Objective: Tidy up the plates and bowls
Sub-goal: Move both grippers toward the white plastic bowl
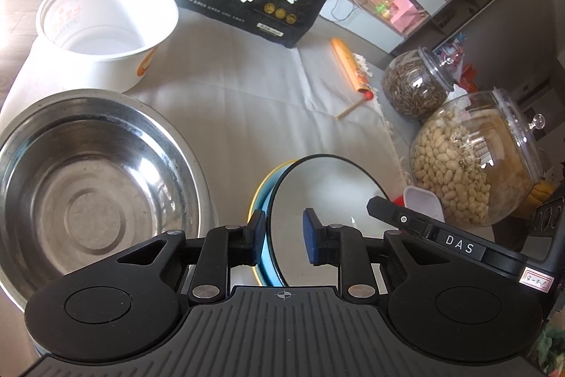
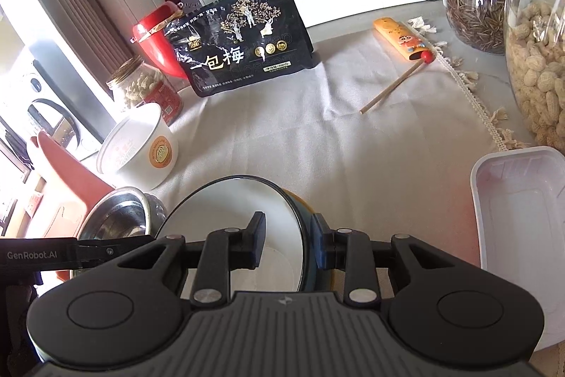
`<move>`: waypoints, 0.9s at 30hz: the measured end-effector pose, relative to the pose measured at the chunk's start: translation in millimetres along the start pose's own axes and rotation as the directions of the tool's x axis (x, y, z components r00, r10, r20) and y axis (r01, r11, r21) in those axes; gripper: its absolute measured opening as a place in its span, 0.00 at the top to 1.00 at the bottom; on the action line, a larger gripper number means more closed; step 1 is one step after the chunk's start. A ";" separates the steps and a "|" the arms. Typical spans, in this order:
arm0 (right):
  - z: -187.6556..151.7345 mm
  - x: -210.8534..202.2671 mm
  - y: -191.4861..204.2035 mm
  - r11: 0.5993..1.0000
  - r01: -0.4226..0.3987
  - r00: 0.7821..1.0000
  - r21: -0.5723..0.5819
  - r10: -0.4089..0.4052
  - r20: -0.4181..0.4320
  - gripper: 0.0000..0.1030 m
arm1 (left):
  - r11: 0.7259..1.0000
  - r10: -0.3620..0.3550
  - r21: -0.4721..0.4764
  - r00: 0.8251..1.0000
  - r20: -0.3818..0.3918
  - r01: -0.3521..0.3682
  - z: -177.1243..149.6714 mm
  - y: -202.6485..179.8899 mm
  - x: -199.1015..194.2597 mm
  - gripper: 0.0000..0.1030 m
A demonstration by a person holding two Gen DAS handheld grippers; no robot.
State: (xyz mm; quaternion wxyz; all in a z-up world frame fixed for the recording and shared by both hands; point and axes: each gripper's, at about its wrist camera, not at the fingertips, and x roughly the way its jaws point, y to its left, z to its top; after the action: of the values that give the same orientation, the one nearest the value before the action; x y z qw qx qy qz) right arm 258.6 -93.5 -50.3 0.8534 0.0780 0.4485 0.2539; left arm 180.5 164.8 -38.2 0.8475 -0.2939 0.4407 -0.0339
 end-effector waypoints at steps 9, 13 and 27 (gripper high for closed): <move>40.2 -19.3 21.4 1.000 0.008 0.998 0.000 -0.008 0.060 0.65 | 0.997 0.054 0.034 0.963 0.263 -0.065 95.9 -0.7 -64.5 0.78; 71.4 -23.6 63.6 0.992 0.086 0.991 -0.090 -0.076 0.110 0.41 | 0.989 0.126 0.032 0.925 0.360 -0.147 121.5 32.5 -78.4 0.77; 118.2 120.6 195.0 0.966 0.025 0.990 -0.259 -0.059 -0.127 0.36 | 0.936 0.300 -0.247 0.936 0.182 -0.252 146.1 168.4 -32.0 0.77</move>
State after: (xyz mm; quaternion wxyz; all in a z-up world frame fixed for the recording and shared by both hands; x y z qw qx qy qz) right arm 339.4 145.9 1.7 0.8296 -0.0597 0.4696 0.2962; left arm 239.1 382.2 -39.7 0.8490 -0.3227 0.3835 0.1672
